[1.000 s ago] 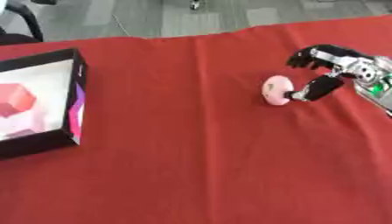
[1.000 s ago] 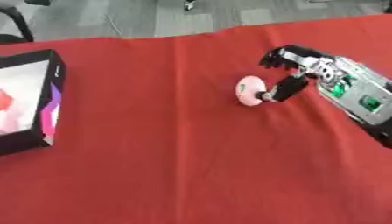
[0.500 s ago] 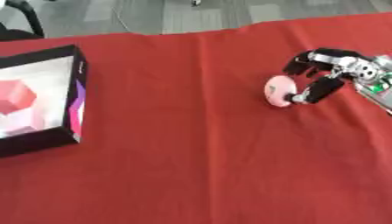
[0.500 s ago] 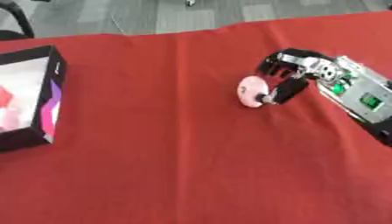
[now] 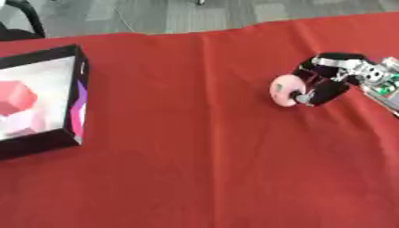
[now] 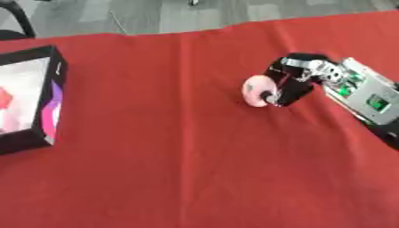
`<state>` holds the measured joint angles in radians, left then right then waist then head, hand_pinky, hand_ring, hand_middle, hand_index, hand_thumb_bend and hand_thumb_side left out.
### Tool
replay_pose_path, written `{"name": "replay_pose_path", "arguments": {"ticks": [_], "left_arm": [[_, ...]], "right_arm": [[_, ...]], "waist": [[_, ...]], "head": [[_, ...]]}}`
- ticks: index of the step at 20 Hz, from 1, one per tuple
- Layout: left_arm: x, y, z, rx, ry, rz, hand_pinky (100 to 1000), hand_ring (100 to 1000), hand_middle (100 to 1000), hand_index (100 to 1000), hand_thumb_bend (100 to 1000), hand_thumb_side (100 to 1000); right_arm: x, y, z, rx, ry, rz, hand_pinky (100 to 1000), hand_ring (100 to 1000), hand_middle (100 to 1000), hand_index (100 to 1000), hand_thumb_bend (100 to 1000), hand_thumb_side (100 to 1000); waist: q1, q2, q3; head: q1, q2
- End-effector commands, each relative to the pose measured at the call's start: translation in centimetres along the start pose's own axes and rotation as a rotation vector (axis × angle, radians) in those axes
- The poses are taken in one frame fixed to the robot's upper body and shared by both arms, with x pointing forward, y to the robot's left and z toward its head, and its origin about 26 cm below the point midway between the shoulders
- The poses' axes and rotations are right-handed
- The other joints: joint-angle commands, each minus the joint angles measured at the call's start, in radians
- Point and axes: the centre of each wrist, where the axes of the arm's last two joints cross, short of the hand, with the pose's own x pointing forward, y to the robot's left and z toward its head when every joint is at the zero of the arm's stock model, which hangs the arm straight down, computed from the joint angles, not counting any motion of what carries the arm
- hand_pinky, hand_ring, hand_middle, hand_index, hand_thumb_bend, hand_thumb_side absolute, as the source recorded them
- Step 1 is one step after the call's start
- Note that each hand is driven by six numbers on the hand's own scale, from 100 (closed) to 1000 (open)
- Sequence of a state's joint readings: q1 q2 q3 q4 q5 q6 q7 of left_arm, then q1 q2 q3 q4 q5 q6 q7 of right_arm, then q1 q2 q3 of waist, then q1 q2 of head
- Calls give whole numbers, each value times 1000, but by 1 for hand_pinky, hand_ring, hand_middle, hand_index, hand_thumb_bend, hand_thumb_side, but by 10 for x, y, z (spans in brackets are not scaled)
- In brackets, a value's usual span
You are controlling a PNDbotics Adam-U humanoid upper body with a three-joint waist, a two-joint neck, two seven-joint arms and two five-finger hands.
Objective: Pick up the objects with one hand, pass them to the other hand, and then place them into the box on the other side of the table.
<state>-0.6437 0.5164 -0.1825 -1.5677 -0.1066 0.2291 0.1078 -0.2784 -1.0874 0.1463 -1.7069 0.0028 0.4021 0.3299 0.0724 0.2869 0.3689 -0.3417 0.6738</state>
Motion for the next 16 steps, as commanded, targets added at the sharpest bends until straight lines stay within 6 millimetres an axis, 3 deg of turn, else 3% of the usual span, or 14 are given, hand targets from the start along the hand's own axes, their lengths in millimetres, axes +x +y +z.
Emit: {"name": "replay_pose_path", "arguments": {"ticks": [1, 8, 16], "left_arm": [[6, 10, -3, 18, -20, -19, 810, 770, 647, 774, 100, 681], [-3, 15, 2, 32, 7, -36, 811, 769, 643, 771, 100, 667], [-14, 30, 9, 96, 51, -50, 812, 768, 640, 769, 100, 641]], "right_arm": [[1, -10, 5, -54, -11, -2, 788, 771, 514, 590, 107, 100], [18, -14, 14, -141, -75, -3, 767, 750, 505, 588, 114, 100], [64, -9, 33, -358, -160, -17, 706, 708, 476, 572, 137, 100]], "waist": [[3, -6, -3], [4, -41, -29], [12, -113, -80]], "head": [[1, 0], [14, 25], [54, 77]]}}
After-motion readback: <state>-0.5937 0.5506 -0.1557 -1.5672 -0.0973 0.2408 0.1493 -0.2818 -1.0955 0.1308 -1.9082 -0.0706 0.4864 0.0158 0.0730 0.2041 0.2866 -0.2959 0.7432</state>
